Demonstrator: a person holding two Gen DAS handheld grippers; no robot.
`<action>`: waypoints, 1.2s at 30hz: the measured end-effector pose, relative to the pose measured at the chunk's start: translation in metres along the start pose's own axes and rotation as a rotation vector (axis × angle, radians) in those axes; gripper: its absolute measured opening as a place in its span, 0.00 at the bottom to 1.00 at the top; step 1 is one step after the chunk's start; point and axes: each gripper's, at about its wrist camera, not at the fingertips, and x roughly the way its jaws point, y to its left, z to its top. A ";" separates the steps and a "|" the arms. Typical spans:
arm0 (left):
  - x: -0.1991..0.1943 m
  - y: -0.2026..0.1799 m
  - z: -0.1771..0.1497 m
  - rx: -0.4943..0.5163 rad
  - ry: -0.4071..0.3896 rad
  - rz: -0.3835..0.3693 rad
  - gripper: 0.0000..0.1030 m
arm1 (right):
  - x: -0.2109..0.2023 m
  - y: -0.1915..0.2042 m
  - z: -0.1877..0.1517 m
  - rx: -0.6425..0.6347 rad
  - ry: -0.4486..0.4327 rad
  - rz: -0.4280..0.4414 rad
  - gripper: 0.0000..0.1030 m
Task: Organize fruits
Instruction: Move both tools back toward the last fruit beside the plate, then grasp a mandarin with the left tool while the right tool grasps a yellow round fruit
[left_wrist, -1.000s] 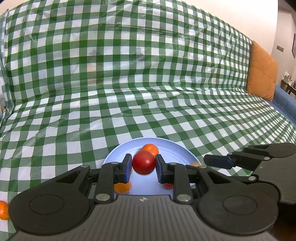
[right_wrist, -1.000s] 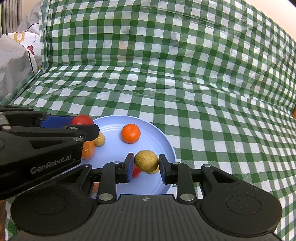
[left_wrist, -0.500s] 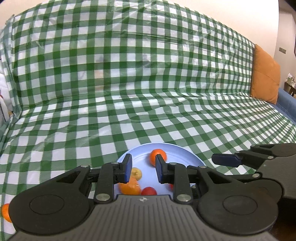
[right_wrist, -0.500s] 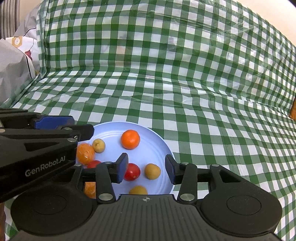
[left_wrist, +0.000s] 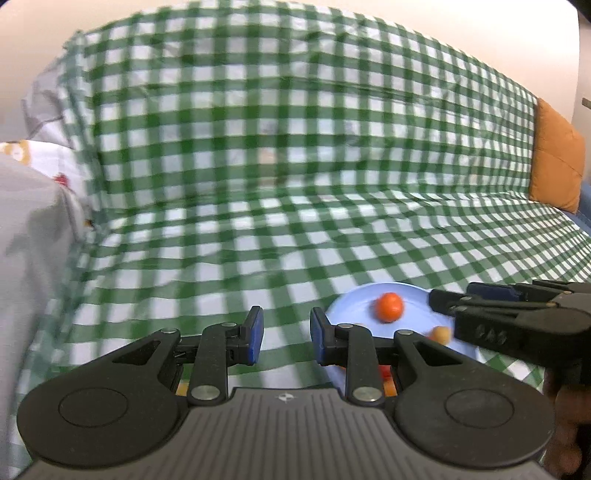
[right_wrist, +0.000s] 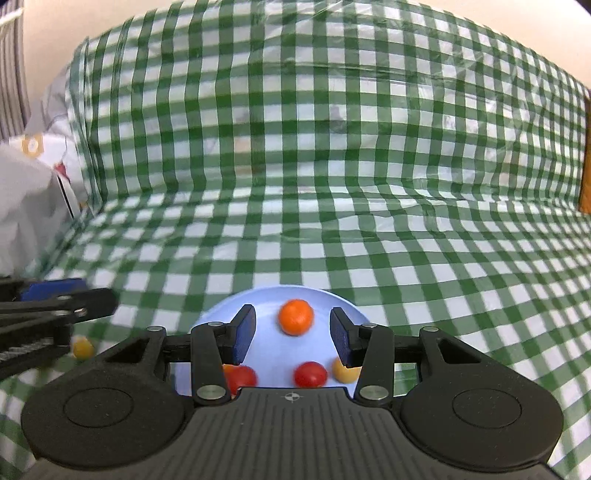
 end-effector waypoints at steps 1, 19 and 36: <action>-0.006 0.008 0.000 0.007 -0.005 0.009 0.29 | -0.001 0.002 0.000 0.012 -0.007 0.010 0.45; 0.013 0.156 -0.071 -0.309 0.171 -0.011 0.44 | 0.019 0.108 -0.011 -0.155 0.081 0.297 0.34; 0.036 0.154 -0.081 -0.234 0.222 0.118 0.41 | 0.080 0.183 -0.033 -0.298 0.203 0.383 0.38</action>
